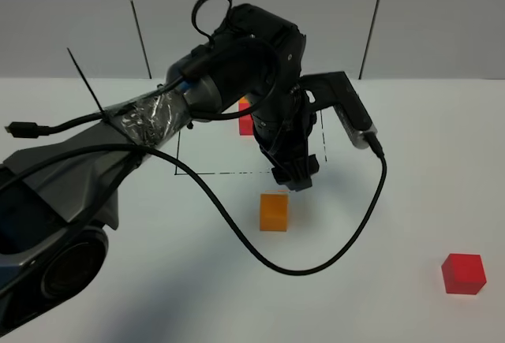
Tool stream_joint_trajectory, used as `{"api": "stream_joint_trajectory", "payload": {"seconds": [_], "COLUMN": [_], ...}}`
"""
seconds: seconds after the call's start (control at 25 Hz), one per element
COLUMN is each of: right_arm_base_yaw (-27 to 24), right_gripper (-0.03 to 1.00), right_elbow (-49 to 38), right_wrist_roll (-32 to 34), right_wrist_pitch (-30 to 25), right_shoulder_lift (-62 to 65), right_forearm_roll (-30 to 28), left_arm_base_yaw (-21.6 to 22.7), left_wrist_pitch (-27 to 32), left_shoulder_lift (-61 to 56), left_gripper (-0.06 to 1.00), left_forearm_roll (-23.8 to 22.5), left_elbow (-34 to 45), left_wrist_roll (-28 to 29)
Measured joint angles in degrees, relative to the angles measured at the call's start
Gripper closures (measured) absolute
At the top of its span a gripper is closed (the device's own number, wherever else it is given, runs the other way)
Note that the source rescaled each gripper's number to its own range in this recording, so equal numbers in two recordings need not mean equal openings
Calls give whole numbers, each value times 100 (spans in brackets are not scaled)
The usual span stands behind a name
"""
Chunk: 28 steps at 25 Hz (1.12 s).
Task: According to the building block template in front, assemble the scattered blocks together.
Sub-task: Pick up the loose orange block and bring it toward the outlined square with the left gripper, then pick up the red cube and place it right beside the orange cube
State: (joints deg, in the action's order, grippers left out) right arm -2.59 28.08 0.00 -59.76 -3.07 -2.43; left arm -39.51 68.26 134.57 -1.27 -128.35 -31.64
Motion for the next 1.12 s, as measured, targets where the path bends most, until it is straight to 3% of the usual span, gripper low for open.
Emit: {"api": "stream_joint_trajectory", "payload": {"seconds": [0.24, 0.44, 0.6, 0.8, 1.0, 1.12], "right_arm_base_yaw": [0, 0, 0, 0, 0, 0], "right_gripper": [24, 24, 24, 24, 24, 24], "right_elbow": [0, 0, 0, 0, 0, 0], "right_wrist_roll": [0, 0, 0, 0, 0, 0], "right_wrist_pitch": [0, 0, 0, 0, 0, 0], "right_shoulder_lift": [0, 0, 0, 0, 0, 0], "right_forearm_roll": [0, 0, 0, 0, 0, 0], "left_arm_base_yaw": [306, 1018, 1714, 2575, 3715, 4371], "left_wrist_pitch": [0, -11, -11, -18, -36, -502], "left_shoulder_lift": [-494, -806, -1264, -2134, -3382, -4358], "left_gripper": [1, 1, 1, 1, 1, 2], "left_forearm_roll": [-87, -601, -691, -718, -698, -634], "left_elbow": [0, 56, 451, 1658, 3289, 4227], "left_wrist_roll": [1094, 2326, 2678, 2803, 3024, 3243]}}
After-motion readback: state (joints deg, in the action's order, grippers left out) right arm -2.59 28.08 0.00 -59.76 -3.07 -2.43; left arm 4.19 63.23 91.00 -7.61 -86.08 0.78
